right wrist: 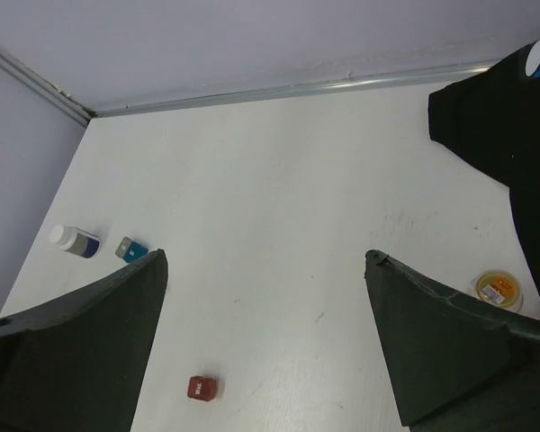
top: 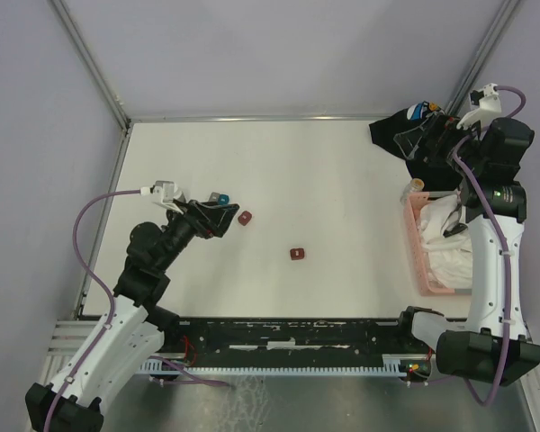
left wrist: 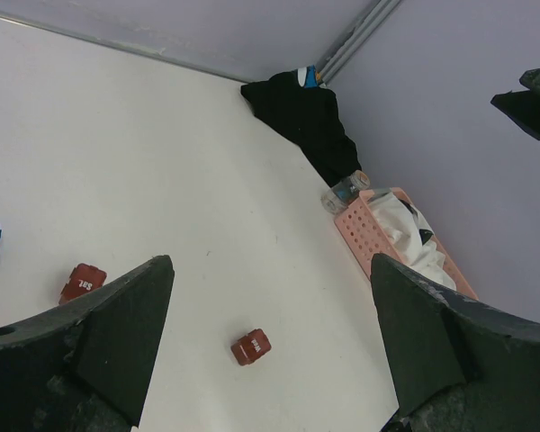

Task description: Sort the pills into containers

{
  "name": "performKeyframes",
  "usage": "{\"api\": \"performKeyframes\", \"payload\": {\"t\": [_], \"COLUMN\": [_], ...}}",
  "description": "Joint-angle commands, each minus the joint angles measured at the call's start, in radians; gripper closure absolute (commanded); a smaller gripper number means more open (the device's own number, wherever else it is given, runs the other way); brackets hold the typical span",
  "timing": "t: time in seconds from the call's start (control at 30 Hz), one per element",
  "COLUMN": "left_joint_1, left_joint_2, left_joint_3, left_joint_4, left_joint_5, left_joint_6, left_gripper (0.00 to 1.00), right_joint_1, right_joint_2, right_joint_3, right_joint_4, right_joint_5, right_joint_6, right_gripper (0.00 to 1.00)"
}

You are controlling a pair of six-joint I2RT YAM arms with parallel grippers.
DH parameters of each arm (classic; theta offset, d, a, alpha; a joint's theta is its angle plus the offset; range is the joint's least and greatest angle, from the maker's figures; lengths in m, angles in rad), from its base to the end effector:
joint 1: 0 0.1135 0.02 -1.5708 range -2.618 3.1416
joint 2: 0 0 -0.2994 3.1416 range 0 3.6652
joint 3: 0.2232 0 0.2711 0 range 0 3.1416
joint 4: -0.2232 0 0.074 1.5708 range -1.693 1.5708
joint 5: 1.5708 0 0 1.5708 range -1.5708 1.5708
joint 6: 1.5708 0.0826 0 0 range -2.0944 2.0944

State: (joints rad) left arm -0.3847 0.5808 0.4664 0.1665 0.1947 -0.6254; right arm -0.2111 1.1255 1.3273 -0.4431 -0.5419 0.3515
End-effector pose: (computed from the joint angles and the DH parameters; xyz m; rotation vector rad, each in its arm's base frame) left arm 0.1738 -0.0876 0.3153 -0.0285 1.5970 -0.9457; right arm 0.2813 -0.0167 0.4609 0.1215 1.8115 0.5891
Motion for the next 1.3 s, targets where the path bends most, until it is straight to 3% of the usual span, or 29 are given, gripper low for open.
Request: {"api": "performKeyframes", "payload": {"t": [0.0, 0.4, 0.47, 0.53, 0.6, 0.63, 0.73, 0.8, 1.0, 1.27], "left_joint_1": [0.001, 0.002, 0.001, 0.001, 0.002, 0.002, -0.002, -0.015, -0.151, -0.194], "left_joint_2": [-0.006, 0.015, 0.030, 0.049, 0.069, 0.082, 0.135, 0.201, 0.396, 0.647], "left_joint_3": [0.009, -0.035, -0.049, -0.065, -0.090, -0.098, -0.103, -0.074, -0.010, 0.024], "left_joint_4": [0.048, 0.096, 0.110, 0.117, 0.125, 0.127, 0.108, 0.036, -0.051, 0.080], "left_joint_5": [0.023, 0.016, 0.010, -0.007, -0.033, -0.051, -0.145, -0.231, -0.473, -0.443], "left_joint_6": [0.043, 0.021, 0.009, -0.002, -0.017, -0.023, -0.022, -0.007, 0.089, 0.398], "left_gripper": [0.04, 0.03, 0.04, 0.04, 0.05, 0.06, 0.17, 0.19, 0.20, 0.20], "right_joint_1": [-0.001, -0.001, -0.001, 0.008, 0.045, 0.069, 0.193, 0.279, 0.314, 0.333], "right_joint_2": [-0.021, -0.014, -0.008, 0.005, 0.023, 0.030, 0.040, 0.038, 0.039, 0.087], "right_joint_3": [0.031, -0.011, -0.055, -0.115, -0.166, -0.167, -0.103, -0.117, -0.230, -0.248], "right_joint_4": [0.032, 0.095, 0.156, 0.296, 0.394, 0.347, -0.015, -0.115, -0.045, -0.077], "right_joint_5": [-0.026, -0.128, -0.274, -0.516, -0.625, -0.637, -0.534, -0.449, -0.456, -0.458], "right_joint_6": [0.017, 0.021, -0.018, -0.019, 0.055, 0.033, -0.354, -0.487, -0.504, -0.550], "right_gripper": [0.01, 0.01, 0.01, 0.01, 0.01, 0.01, 0.00, 0.00, 0.00, 0.00]}}
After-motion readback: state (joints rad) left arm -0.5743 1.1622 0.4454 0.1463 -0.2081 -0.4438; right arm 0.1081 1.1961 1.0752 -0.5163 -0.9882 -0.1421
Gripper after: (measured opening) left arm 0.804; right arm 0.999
